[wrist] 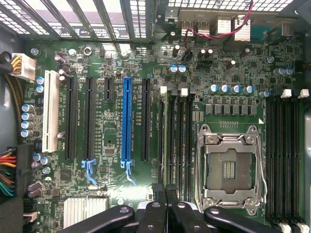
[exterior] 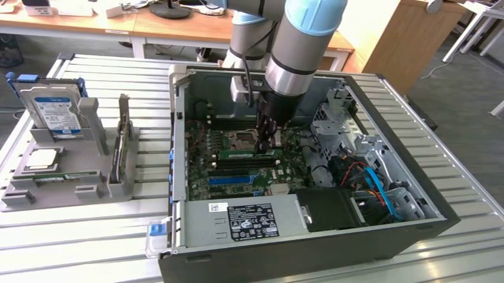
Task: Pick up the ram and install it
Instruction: 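Insert the ram into the slot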
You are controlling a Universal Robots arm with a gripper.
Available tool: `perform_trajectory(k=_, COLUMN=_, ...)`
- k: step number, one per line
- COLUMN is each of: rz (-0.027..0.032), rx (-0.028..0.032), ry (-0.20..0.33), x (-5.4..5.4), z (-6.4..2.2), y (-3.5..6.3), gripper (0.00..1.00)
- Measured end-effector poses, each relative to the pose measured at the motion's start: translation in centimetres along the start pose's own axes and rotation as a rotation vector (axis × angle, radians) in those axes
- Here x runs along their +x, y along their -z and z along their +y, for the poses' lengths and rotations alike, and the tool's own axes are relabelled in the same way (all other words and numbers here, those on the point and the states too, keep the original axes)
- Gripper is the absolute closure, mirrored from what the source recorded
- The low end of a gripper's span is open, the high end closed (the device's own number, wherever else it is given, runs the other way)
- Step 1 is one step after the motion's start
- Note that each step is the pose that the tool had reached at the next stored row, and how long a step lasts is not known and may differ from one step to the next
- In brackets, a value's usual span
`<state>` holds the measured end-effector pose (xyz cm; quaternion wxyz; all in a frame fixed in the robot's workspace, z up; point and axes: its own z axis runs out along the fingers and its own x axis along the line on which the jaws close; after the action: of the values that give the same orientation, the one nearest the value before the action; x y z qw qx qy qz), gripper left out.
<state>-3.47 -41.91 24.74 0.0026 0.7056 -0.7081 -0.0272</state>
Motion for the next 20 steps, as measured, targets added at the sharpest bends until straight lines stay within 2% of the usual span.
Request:
perform_trajectory(k=8, rz=-0.0001, rx=0.0, ry=0.0, x=0.0, z=0.0, y=-0.06, gripper=0.88)
perform_trajectory(k=20, rz=0.0002, rx=-0.0001, ry=0.0, x=0.03, z=-0.02, y=-0.66, gripper=0.88)
